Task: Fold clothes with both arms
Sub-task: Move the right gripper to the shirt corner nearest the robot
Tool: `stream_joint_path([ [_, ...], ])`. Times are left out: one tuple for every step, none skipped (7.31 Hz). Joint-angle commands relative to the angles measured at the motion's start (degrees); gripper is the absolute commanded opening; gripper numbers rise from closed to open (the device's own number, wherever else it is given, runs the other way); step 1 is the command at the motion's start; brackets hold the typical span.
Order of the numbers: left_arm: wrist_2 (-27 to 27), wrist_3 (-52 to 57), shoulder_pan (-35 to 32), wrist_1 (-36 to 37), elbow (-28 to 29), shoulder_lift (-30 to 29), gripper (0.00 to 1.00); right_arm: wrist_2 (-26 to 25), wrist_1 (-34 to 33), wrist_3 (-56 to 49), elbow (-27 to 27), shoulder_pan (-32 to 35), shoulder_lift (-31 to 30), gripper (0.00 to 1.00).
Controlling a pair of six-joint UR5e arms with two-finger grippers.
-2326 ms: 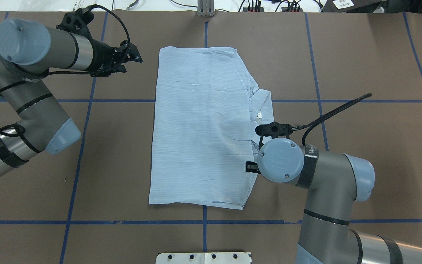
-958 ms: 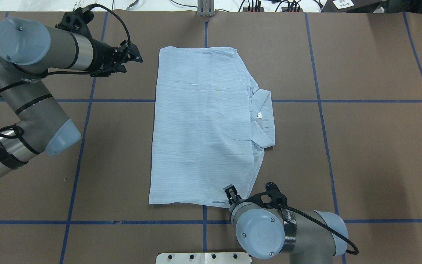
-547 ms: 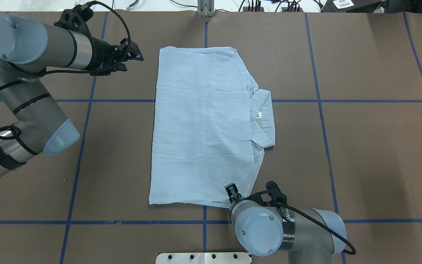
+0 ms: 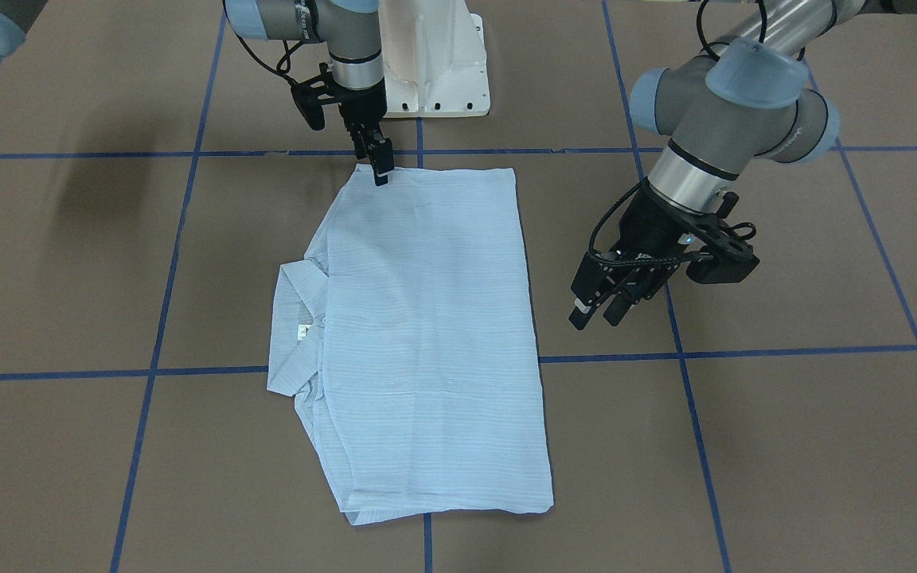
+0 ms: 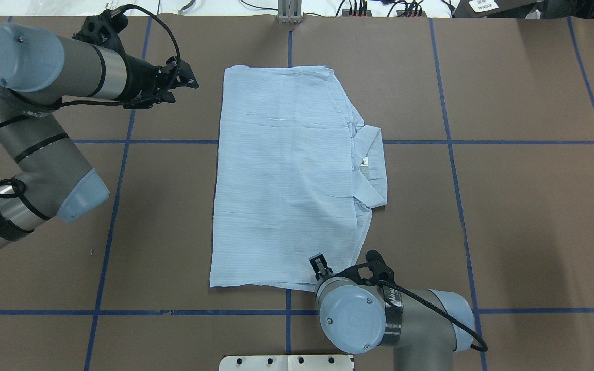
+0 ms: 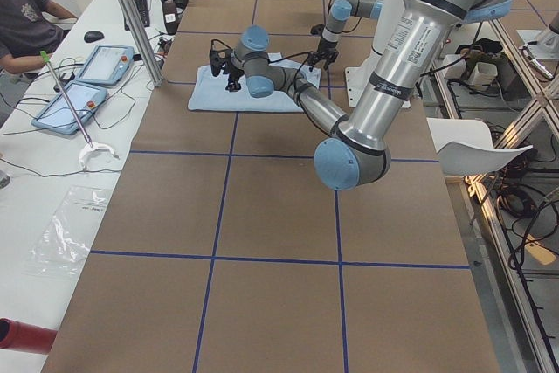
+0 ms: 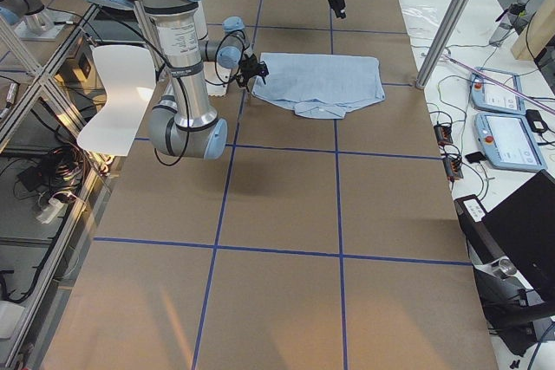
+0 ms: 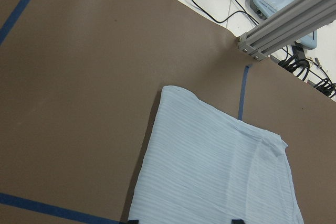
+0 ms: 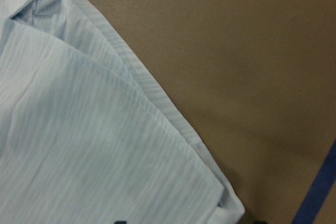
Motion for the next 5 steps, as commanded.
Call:
stream_joint_path([
  [0.0, 0.0, 0.1, 0.0, 0.0, 0.1, 0.66, 0.4, -0.7, -0.7, -0.5, 0.0, 0.2, 0.85],
  [0.0, 0.0, 0.1, 0.0, 0.0, 0.1, 0.66, 0.4, -0.7, -0.8, -0.5, 0.0, 0.2, 0.84],
  [0.0, 0.0, 0.0, 0.0, 0.0, 0.1, 0.66, 0.4, -0.7, -0.7, -0.5, 0.0, 0.3, 0.64],
  [0.0, 0.0, 0.0, 0.0, 0.0, 0.1, 0.66, 0.4, -0.7, -0.6, -0.5, 0.2, 0.3, 0.3],
  [0.0, 0.0, 0.0, 0.0, -0.2, 0.1, 0.66, 0.2, -0.4, -0.6, -0.6, 0.3, 0.3, 0.06],
])
